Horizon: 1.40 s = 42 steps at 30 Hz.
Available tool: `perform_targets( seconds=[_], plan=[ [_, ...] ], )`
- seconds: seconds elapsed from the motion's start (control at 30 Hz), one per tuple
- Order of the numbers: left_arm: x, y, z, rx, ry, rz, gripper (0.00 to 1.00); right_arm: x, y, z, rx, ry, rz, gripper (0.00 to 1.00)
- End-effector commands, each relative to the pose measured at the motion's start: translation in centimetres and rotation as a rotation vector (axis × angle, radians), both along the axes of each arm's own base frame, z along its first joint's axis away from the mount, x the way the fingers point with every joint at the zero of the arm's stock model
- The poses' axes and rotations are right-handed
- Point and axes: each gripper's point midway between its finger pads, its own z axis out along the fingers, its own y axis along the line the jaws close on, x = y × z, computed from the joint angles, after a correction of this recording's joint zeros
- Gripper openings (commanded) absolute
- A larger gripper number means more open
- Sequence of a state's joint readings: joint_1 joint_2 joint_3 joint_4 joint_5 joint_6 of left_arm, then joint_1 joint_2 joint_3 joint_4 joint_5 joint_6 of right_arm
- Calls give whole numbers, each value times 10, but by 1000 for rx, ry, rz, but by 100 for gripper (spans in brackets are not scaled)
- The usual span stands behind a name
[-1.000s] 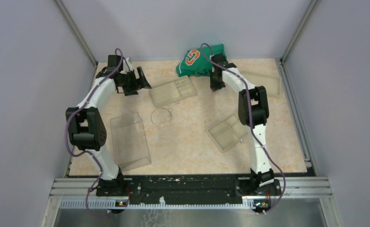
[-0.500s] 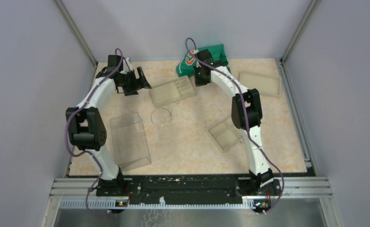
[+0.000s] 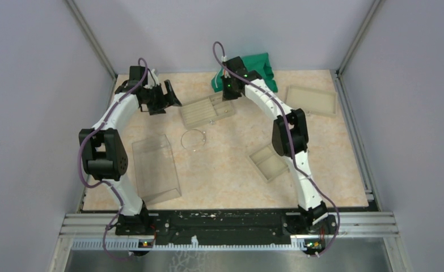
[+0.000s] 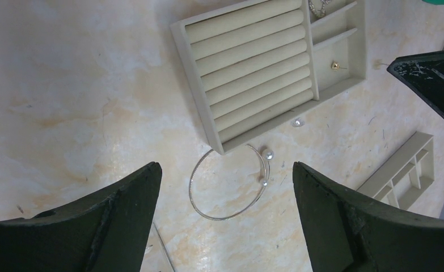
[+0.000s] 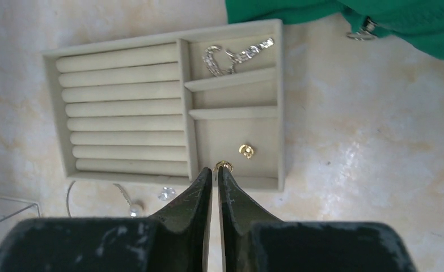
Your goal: Organize the mixed jewelry
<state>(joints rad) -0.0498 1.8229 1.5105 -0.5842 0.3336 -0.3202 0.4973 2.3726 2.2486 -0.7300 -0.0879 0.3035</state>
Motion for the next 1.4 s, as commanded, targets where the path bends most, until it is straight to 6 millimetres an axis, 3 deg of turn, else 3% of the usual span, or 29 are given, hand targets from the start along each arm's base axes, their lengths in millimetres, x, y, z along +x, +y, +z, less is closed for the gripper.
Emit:
perform_targets(
  seconds=[0.0,0.13,0.33,0.47,0.6,0.73,0.87,1.03,1.17,1.37],
  plan=[
    [-5,0,16,-1,-40,-8,92,5,19,2,39,-2,13,14],
    [-7,1,17,2,-43,-7,92,5,22,8,48,-12,15,27],
    [-9,0,19,-3,-46,-9,92,4,17,25,47,-46,-3,29],
    [-11,-3,22,14,-59,-18,92,-1,1,43,25,-85,-39,30],
    [-16,-16,25,47,-70,-44,92,-8,-45,75,51,-132,-143,36],
    [-24,-38,23,103,-77,-84,92,-24,-117,90,106,-133,-304,50],
    [-34,-63,21,111,-75,-131,92,-55,-190,85,121,-93,-457,59],
    [-47,-91,17,143,-76,-175,92,-100,-252,62,40,-38,-602,60],
    [-62,-107,9,186,-79,-151,92,-127,-275,55,25,-39,-684,60],
    [-79,-124,-14,246,-66,-47,91,-134,-280,49,54,-33,-731,60]
  ],
)
